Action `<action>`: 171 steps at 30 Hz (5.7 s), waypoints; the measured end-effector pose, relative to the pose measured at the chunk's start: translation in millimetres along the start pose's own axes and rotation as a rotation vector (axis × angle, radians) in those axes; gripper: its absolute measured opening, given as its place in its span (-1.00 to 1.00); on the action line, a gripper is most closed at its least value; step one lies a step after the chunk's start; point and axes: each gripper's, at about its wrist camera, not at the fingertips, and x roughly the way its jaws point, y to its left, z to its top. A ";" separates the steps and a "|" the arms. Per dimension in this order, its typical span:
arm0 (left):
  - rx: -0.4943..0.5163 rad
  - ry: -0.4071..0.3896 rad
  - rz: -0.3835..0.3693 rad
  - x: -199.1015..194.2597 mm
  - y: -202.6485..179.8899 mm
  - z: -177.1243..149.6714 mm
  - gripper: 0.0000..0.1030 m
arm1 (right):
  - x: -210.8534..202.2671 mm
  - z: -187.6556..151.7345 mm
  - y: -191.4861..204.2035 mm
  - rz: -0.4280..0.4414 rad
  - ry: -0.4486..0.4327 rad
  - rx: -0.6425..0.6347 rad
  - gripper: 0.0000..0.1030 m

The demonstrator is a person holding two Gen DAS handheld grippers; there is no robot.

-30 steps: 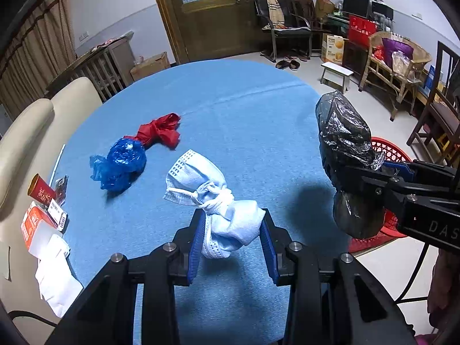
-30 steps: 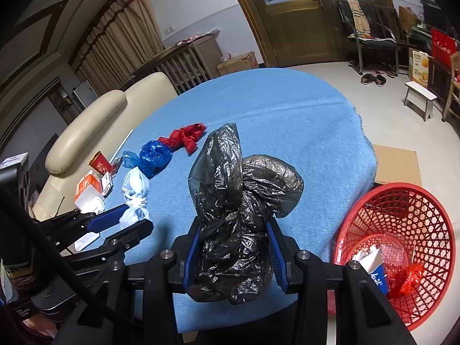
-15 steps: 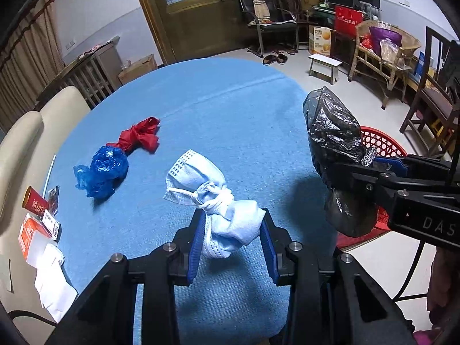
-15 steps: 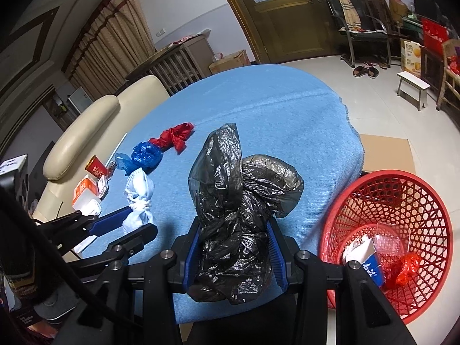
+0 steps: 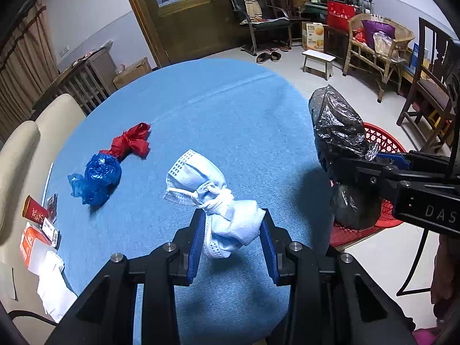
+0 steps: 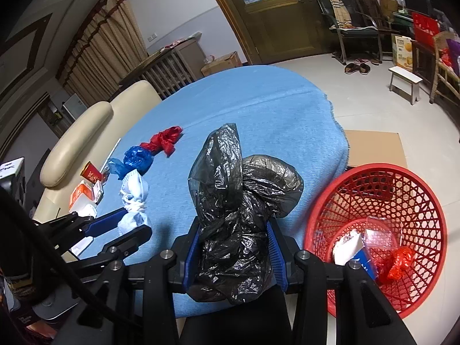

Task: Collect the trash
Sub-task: 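Carry the mask and black bag over the red wastebasket with both grippers, then open the left gripper to drop the mask while the right drops the black bag, then move both empty grippers back over the table toward the blue and red bags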

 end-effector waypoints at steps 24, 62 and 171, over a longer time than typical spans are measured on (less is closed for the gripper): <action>0.104 0.003 -0.025 5.3 -46.5 20.1 -0.24 | -25.7 -10.3 -51.9 -0.040 -0.035 0.100 -0.12; 0.305 0.092 -0.188 64.0 -163.6 58.4 -0.22 | -60.3 -36.9 -193.5 -0.200 -0.010 0.379 -0.12; -0.336 0.007 0.106 -8.5 127.4 -90.1 0.18 | 9.2 -6.4 66.4 -0.001 0.069 -0.092 0.06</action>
